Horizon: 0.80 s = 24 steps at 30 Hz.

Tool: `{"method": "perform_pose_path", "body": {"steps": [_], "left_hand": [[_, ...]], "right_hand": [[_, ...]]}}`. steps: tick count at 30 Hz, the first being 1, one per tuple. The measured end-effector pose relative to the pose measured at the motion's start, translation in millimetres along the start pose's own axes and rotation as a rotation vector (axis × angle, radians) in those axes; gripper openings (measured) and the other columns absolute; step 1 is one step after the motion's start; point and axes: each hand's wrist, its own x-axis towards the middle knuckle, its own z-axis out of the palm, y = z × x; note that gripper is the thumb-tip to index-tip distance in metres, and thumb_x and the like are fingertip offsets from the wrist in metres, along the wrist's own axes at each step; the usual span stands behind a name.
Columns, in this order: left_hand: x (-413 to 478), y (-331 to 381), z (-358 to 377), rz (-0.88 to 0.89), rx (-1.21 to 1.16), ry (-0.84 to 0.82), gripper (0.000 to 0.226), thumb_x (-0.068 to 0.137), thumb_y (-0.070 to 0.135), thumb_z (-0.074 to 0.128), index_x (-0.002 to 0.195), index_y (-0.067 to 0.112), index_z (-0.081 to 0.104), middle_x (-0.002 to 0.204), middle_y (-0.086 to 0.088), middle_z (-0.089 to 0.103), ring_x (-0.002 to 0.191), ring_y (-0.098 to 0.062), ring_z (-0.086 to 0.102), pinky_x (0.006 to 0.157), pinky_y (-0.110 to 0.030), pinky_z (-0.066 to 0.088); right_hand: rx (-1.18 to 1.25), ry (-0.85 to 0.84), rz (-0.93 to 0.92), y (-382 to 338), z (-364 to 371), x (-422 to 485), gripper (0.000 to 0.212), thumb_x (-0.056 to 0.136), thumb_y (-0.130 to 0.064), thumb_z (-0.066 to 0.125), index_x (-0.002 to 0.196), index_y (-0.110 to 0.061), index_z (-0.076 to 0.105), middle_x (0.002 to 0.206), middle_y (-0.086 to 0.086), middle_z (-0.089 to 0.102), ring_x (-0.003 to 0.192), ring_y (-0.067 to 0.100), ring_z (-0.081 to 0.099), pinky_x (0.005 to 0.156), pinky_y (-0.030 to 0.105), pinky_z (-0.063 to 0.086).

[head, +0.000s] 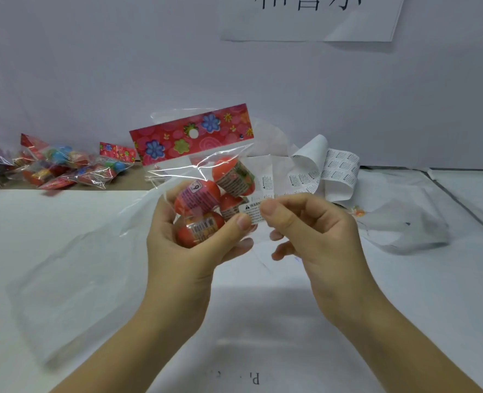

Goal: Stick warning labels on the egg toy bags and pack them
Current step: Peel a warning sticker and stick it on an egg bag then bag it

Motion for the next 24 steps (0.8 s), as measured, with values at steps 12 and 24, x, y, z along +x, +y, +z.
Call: {"method": "perform_pose_path", "body": {"steps": [12,24], "left_hand": [[2.0,0.1,-3.2,0.011,0.012,-0.037,0.06,0.049,0.024,0.085,0.103,0.033,0.061,0.101,-0.01,0.074,0.087,-0.033,0.074,0.058,-0.027,0.058],[1.7,-1.2,-3.3,-0.012,0.005,-0.084,0.061,0.051,0.012,0.09,0.103,0.031,0.063,0.098,-0.01,0.074,0.086,-0.034,0.074,0.056,-0.027,0.058]], "right_hand": [[0.195,0.048,0.173,1.8,3.7,-0.8,0.056,0.057,-0.034,0.088,0.103,-0.023,0.059,0.07,-0.004,0.069,0.059,0.016,0.066,0.054,0.03,0.055],[0.076,0.012,0.069,3.4,1.3,-0.3,0.036,0.06,-0.049,0.068,0.081,-0.02,0.07,0.07,-0.002,0.069,0.061,0.011,0.062,0.057,0.026,0.055]]}}
